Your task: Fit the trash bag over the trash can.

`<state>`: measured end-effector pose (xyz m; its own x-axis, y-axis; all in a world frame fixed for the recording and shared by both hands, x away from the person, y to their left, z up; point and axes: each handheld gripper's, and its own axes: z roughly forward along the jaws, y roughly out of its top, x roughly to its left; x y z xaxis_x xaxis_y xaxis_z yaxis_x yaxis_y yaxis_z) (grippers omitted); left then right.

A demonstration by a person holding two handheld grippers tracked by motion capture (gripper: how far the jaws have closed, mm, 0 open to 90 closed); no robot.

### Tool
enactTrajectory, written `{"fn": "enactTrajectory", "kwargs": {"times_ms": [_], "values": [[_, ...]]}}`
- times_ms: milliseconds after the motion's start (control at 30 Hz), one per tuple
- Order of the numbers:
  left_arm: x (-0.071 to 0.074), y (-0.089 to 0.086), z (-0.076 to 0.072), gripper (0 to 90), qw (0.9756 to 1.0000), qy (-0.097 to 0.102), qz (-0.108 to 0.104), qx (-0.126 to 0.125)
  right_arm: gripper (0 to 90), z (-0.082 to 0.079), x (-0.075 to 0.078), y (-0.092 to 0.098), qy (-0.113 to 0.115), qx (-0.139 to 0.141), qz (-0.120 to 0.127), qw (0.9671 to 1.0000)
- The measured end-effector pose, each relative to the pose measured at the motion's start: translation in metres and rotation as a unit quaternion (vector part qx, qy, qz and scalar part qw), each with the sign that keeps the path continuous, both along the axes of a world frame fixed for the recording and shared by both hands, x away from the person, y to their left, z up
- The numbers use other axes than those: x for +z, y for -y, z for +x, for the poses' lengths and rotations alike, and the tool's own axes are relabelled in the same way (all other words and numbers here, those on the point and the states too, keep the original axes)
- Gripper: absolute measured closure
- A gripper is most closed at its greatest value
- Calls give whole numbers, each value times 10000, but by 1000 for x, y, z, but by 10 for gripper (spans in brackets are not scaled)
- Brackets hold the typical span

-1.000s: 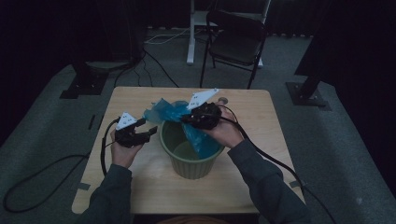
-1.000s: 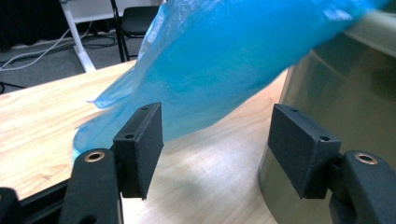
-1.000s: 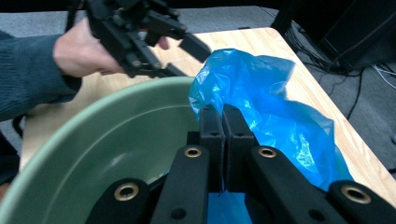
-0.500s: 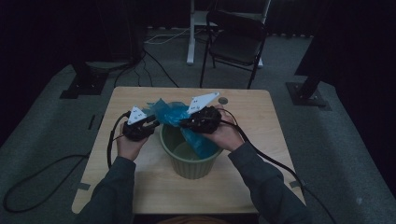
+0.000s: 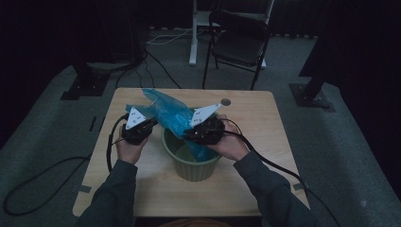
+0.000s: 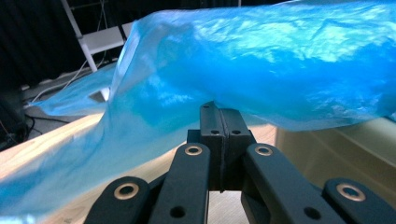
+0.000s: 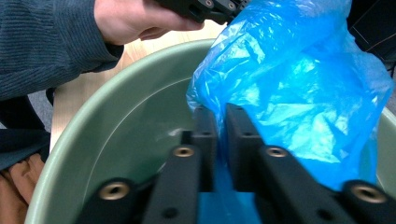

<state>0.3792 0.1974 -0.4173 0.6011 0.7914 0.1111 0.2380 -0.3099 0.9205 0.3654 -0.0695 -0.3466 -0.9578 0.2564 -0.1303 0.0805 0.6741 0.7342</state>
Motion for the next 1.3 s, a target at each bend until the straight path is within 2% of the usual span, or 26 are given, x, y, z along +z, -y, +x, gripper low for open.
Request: {"fn": "enactTrajectory", "kwargs": {"times_ms": [67, 133, 333, 400, 467, 533, 667, 767, 867, 1067, 1133, 1233, 1267, 1300], "values": [[1, 1, -1, 900, 10000, 40, -3, 16, 745, -1, 1, 0, 39, -30, 12, 10000], [2, 1, -1, 900, 10000, 62, 15, 16, 639, 0, 6, 0, 161, -90, 155, 9997], [2, 0, -1, 899, 10000, 79, 19, 44, 578, 7, 18, 7, 7, -154, 437, 9989], [1, -1, -1, 900, 10000, 70, 14, 69, 552, 7, 22, 10, -34, -95, 501, 9987], [1, -1, -1, 900, 9999, 69, 16, 82, 543, 6, 23, 11, -60, -80, 507, 9987], [1, -1, -1, 900, 9999, 93, -13, 80, 552, 5, 26, 13, 17, -149, 511, 9986], [3, 4, -6, 900, 9998, 198, 5, -11, 585, 14, 31, 8, 34, -397, 594, 9974], [3, 6, -7, 900, 9997, 233, 4, -52, 604, 26, 32, 1, -113, -691, 604, 9957], [3, 6, -8, 899, 9997, 237, 35, -68, 604, 35, 31, -8, -205, -862, 577, 9944], [2, 8, -11, 900, 9996, 232, 56, -154, 537, 45, 23, -22, -386, -912, 397, 9943], [3, 10, -13, 899, 9995, 242, 41, -191, 565, 47, 18, -26, -464, -883, 276, 9946], [4, 10, -15, 899, 9994, 260, 12, -244, 736, 46, 13, -28, -522, -743, -18, 9959], [4, 10, -15, 899, 9994, 260, 12, -244, 736, 46, 13, -28, -522, -743, -18, 9959], [5, 10, -17, 899, 9993, 267, -3, -277, 783, 44, 12, -28, -499, -727, -105, 9960]]}}
